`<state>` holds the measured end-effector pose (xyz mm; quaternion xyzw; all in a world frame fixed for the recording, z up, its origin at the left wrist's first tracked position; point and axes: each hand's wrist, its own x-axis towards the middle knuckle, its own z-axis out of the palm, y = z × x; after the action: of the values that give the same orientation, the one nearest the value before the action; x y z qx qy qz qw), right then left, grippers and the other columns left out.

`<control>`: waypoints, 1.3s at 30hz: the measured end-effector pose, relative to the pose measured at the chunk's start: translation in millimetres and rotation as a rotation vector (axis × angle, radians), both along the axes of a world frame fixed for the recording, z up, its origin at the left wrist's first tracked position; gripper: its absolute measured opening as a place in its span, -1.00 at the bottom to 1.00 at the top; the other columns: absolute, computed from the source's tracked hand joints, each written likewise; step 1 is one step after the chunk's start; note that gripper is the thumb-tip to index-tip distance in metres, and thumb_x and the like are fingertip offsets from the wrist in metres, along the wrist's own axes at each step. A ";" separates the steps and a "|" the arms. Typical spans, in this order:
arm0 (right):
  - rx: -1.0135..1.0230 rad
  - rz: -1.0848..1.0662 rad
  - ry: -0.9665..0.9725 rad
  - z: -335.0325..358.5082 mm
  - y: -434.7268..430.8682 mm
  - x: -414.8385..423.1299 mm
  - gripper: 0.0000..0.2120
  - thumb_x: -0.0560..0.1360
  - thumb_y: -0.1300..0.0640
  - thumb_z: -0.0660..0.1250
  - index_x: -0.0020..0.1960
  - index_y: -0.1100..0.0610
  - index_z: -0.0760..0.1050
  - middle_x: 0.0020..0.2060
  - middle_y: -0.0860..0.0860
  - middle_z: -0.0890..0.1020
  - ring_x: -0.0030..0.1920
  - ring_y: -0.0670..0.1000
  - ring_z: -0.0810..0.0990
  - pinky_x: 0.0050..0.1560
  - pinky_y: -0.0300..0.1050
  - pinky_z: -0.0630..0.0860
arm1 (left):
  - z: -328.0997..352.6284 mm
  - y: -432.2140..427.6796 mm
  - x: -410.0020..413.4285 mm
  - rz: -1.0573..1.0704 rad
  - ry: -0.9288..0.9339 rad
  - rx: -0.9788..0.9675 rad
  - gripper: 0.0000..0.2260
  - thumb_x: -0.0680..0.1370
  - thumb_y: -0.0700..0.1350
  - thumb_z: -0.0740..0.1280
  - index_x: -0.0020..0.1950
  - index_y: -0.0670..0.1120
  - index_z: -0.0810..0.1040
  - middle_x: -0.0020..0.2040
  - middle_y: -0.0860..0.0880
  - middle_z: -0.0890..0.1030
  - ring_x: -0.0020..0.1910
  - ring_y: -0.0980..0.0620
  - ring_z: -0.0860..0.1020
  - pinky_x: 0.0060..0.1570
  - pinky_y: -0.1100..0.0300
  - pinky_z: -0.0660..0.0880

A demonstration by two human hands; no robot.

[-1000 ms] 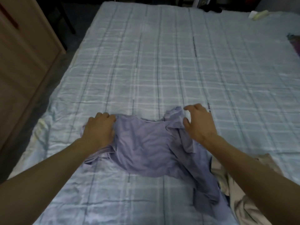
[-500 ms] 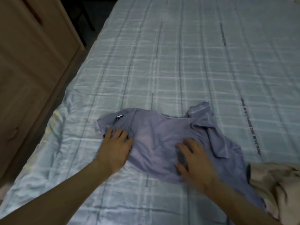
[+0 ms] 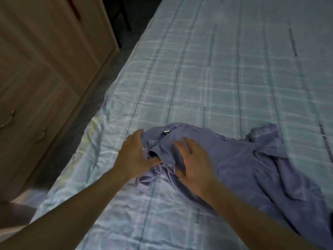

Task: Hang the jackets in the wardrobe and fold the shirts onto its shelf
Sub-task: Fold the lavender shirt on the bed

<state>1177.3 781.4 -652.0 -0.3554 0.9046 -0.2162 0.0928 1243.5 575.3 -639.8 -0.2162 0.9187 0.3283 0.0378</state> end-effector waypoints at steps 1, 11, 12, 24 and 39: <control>0.001 0.016 0.002 -1.1 -8.0 -2.4 -0.37 0.31 -0.02 0.43 0.34 0.08 0.37 0.25 0.15 0.45 0.20 0.19 0.46 0.16 0.04 0.44 | -0.1 -4.5 -3.0 0.062 -0.044 0.078 -0.02 0.19 0.29 0.52 0.48 -0.04 0.22 0.37 -0.05 0.45 0.31 -0.07 0.46 0.20 0.01 0.47; -0.141 0.158 0.051 -14.0 -35.5 -19.4 -0.78 0.43 0.10 0.30 0.04 0.10 0.58 0.02 0.02 0.59 0.01 0.06 0.55 0.02 -0.03 0.48 | -4.6 -28.1 -27.5 0.170 -0.095 0.586 -0.36 0.05 -0.01 0.67 0.09 -0.01 0.59 0.06 0.00 0.65 0.08 -0.01 0.63 0.00 0.18 0.58; -0.171 0.142 0.053 -14.5 -36.2 -21.7 -0.84 0.45 0.14 0.30 -0.02 0.13 0.59 -0.05 0.03 0.60 -0.06 0.06 0.56 -0.04 -0.03 0.48 | -1.7 -29.8 -29.4 0.181 -0.094 0.629 -0.40 0.08 -0.04 0.70 0.07 -0.04 0.62 0.03 -0.01 0.67 0.06 0.02 0.64 -0.01 0.22 0.58; -0.566 -0.072 -0.235 76.0 -120.8 -88.2 -0.88 0.58 0.24 0.24 -0.14 0.19 0.46 -0.28 0.00 0.60 -0.24 -0.01 0.57 -0.17 -0.06 0.50 | 70.9 -99.4 -86.9 0.229 0.467 0.346 -0.70 0.38 -0.42 0.47 -0.09 -0.04 0.65 -0.17 0.00 0.69 -0.22 0.08 0.61 -0.14 0.20 0.56; 0.175 -0.149 -0.187 -1.7 -99.0 -124.6 -0.43 0.46 0.08 0.35 0.44 0.07 0.28 0.31 0.11 0.42 0.29 0.16 0.41 0.27 0.01 0.33 | -10.0 -97.5 -89.9 0.203 -0.211 0.028 -0.28 0.44 0.19 0.46 0.45 -0.10 0.28 0.31 -0.09 0.51 0.28 -0.10 0.49 0.26 -0.03 0.44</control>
<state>1052.6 682.3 -653.8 -0.2563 0.9313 -0.1749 0.1908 1153.6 477.8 -649.8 -0.3409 0.8783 0.3188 0.1037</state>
